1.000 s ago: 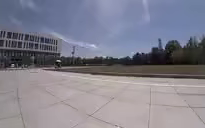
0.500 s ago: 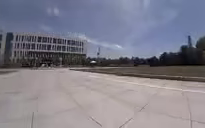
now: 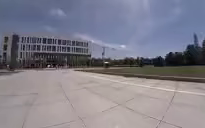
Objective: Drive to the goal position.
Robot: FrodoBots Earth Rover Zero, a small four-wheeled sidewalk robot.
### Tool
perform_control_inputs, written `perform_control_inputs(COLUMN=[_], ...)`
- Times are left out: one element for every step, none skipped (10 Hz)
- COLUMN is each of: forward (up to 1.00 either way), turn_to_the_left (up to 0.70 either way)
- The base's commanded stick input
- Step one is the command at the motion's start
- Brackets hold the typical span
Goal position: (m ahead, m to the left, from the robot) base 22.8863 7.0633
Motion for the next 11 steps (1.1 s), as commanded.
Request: perform_control_inputs(forward=[0.7,0.7,0.7,0.7,0.7,0.7,0.7,0.7,0.7,0.7,0.7], turn_to_the_left=[0.0,0.0,0.0,0.0,0.0,0.0,0.0,0.0,0.0,0.0,0.0])
